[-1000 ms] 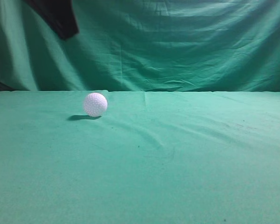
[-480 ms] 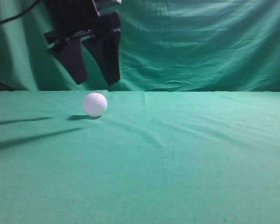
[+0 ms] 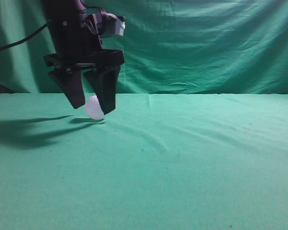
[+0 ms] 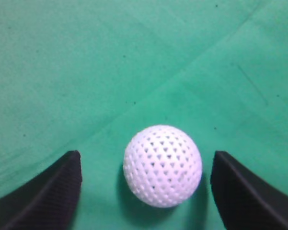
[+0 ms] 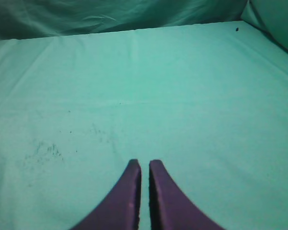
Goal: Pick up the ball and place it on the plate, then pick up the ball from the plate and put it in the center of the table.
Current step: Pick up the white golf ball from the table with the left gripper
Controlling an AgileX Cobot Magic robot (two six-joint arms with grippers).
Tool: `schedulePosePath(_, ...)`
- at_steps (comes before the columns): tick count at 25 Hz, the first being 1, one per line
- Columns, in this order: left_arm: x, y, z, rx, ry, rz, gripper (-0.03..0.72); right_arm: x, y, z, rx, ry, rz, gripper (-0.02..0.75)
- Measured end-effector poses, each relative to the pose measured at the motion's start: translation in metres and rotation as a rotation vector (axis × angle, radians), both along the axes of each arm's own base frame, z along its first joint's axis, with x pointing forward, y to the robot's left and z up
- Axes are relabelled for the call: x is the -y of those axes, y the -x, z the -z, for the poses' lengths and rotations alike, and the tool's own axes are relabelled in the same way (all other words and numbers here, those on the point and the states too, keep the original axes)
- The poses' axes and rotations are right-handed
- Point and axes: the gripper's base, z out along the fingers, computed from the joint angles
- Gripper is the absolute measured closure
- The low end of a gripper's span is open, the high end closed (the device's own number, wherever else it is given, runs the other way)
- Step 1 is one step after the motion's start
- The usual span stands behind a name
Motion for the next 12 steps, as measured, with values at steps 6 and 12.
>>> schedulePosePath(6, 0.0029, -0.0051, 0.0055, -0.002, 0.002, -0.002, 0.155, 0.0, 0.0, 0.0, 0.0, 0.0, 0.0, 0.684)
schedulePosePath(12, 0.0034, -0.0061, 0.0087, -0.003, 0.001, -0.003, 0.155, 0.0, 0.0, 0.0, 0.0, 0.0, 0.0, 0.684)
